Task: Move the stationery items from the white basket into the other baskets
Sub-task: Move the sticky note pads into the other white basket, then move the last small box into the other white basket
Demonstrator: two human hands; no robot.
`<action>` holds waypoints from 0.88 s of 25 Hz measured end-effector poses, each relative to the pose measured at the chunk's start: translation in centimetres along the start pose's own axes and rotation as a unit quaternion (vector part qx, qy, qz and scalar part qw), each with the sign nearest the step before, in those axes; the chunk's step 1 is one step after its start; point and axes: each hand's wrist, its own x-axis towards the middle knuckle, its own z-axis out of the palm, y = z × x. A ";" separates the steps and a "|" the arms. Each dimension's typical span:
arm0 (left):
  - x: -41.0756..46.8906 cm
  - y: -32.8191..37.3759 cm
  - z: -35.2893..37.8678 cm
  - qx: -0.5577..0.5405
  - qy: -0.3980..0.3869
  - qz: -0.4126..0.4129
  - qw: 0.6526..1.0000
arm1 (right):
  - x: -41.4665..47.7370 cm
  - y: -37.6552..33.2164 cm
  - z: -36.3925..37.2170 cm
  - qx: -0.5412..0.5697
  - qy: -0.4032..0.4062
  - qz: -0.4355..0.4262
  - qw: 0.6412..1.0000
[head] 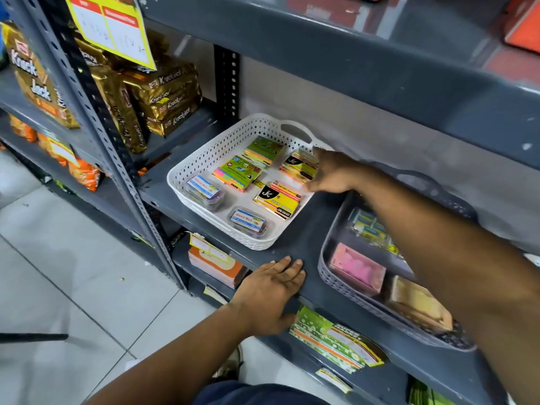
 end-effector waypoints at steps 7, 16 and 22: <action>-0.3 -0.8 1.2 -0.012 0.049 0.018 0.999 | -12.0 16.4 -2.6 0.081 0.080 0.177 0.978; 0.3 -0.9 2.2 -0.019 0.060 0.015 0.998 | -36.2 29.7 4.9 0.176 -0.002 0.416 0.892; 0.5 -0.2 2.0 0.003 0.035 -0.004 0.999 | -41.6 30.8 9.0 0.120 -0.016 0.461 0.879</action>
